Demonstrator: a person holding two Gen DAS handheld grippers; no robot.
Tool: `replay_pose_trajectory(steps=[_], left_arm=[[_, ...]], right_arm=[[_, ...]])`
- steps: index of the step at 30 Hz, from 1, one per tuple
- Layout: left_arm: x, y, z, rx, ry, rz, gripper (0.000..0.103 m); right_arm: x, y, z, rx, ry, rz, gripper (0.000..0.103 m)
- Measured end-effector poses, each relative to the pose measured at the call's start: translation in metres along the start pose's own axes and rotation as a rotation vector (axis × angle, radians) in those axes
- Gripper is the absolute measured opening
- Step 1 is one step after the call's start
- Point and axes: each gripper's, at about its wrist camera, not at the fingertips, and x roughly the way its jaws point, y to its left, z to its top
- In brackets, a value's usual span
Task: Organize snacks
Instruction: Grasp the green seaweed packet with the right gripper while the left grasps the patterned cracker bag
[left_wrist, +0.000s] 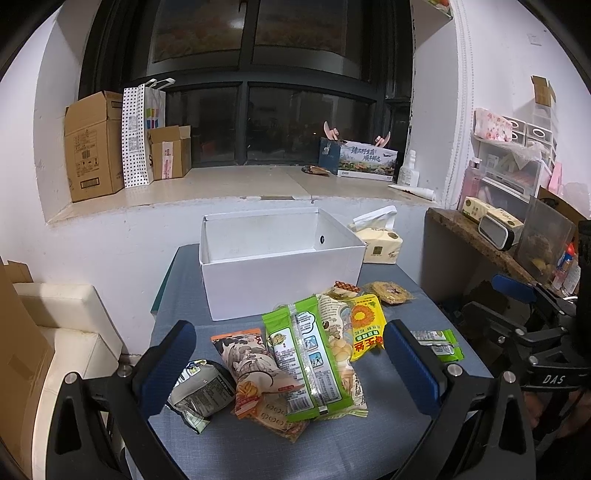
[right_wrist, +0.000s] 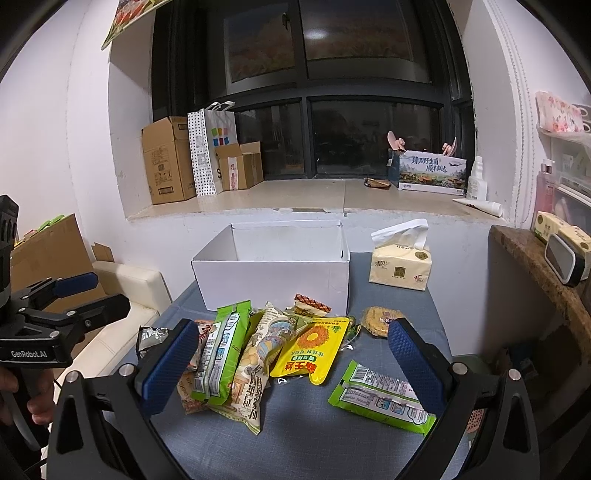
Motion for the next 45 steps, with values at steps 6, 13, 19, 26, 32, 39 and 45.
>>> replay_pose_trajectory(steps=[6,13,19,26,32,39,45], left_arm=[[0.003,0.004,-0.002,-0.011,0.006,0.008,0.103],[0.0,0.02,-0.007,-0.036,0.002,0.043,0.103],[0.0,0.04,-0.011,-0.07,0.011,0.066,0.103],[0.004,0.056,-0.021,-0.1,0.027,0.085,0.103],[0.012,0.065,-0.03,-0.116,0.053,0.101,0.103],[0.027,0.073,-0.038,-0.114,0.088,0.069,0.103],[0.064,0.058,-0.034,-0.105,0.171,-0.001,0.103]], right_arm=[[0.033,0.006,-0.001,-0.035,0.05,0.016,0.103],[0.121,0.048,-0.002,-0.166,0.223,0.098,0.103],[0.175,0.074,-0.009,-0.227,0.342,0.152,0.103],[0.204,0.087,-0.024,-0.275,0.393,0.072,0.088],[0.194,0.107,-0.026,-0.373,0.385,0.106,0.039],[0.148,0.078,0.003,-0.213,0.277,0.21,0.018],[0.103,0.048,0.02,-0.102,0.173,0.251,0.015]])
